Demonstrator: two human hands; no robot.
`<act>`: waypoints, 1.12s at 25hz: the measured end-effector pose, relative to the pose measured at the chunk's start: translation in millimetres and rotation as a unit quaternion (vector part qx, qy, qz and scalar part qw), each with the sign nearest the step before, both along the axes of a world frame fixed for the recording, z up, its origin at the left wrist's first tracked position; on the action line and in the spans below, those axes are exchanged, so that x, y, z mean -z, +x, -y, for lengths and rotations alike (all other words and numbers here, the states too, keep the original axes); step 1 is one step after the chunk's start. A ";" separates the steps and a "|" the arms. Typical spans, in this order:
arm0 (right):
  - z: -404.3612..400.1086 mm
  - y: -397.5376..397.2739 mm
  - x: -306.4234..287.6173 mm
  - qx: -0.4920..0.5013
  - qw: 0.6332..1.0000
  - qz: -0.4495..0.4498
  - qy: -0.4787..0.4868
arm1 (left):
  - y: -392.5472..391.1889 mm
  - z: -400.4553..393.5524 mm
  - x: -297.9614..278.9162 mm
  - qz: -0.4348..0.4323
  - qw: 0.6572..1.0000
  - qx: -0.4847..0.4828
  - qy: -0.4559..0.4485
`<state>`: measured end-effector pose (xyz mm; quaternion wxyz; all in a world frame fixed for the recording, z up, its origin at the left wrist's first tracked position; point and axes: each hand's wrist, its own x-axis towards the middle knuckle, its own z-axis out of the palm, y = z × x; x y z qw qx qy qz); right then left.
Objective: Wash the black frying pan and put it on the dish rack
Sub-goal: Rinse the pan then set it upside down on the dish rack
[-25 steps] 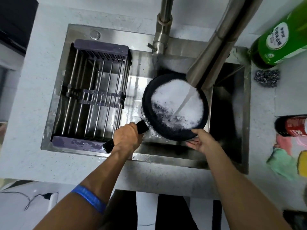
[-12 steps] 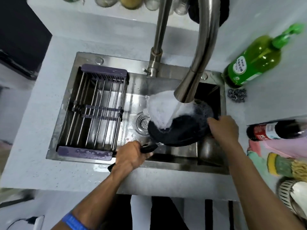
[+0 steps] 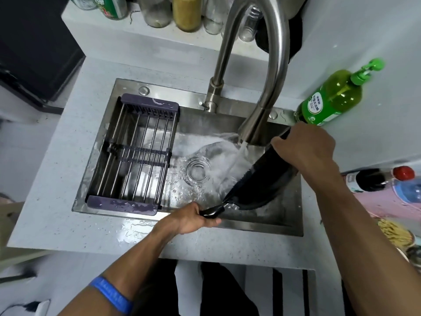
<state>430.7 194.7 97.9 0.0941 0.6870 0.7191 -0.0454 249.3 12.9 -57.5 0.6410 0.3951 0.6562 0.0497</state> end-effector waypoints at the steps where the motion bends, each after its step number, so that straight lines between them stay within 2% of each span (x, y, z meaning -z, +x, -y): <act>1: 0.4 2.4 2.3 0.008 1.000 -0.004 -0.009 | -1.1 0.2 0.0 0.012 1.000 0.005 -0.011; 4: 14.0 35.3 25.1 0.072 0.994 -0.052 -0.062 | -7.4 -3.9 -3.7 0.101 0.990 -0.008 -0.093; 6: 35.2 60.8 49.0 0.150 0.971 -0.152 -0.106 | -11.1 -5.9 -5.8 0.147 0.976 -0.027 -0.157; 8: 50.0 75.7 67.1 0.220 0.933 -0.238 -0.156 | -12.6 -3.4 -8.2 0.145 0.973 -0.067 -0.164; 9: 53.9 76.8 71.4 0.223 0.929 -0.243 -0.168 | -15.3 -1.6 -7.8 0.112 0.981 -0.085 -0.131; 11: 53.6 69.2 63.7 0.146 0.962 -0.192 -0.126 | -24.1 4.1 -5.4 -0.007 0.996 -0.080 -0.032; 12: 50.4 59.0 50.6 0.104 0.971 -0.203 -0.071 | -28.8 6.4 -4.4 -0.056 0.996 -0.068 0.004; 13: 47.4 44.5 33.4 0.062 0.959 -0.273 -0.037 | -34.2 8.5 -3.4 -0.087 0.994 -0.064 0.020; 15: 38.3 8.3 -0.4 0.018 0.886 -0.460 -0.059 | -41.1 11.3 -5.2 -0.102 0.992 -0.068 0.030; 16: 31.5 -8.1 -6.8 0.000 0.869 -0.491 -0.062 | -43.2 12.0 -5.7 -0.106 0.991 -0.070 0.035; 17: 24.7 -22.0 -10.3 -0.017 0.871 -0.490 -0.043 | -44.7 12.5 -8.4 -0.116 0.990 -0.068 0.040; 20: 5.8 -48.4 -15.8 -0.045 0.919 -0.390 0.031 | -49.2 14.3 -15.6 -0.136 0.987 -0.061 0.054; 23: 2.1 -59.2 -11.2 -0.013 0.942 -0.336 -0.003 | -55.0 18.1 -12.7 -0.133 0.989 -0.052 0.046; 28: 5.0 -66.2 38.2 0.008 0.910 -0.400 -0.112 | -65.4 19.7 -4.9 -0.165 0.984 -0.046 0.050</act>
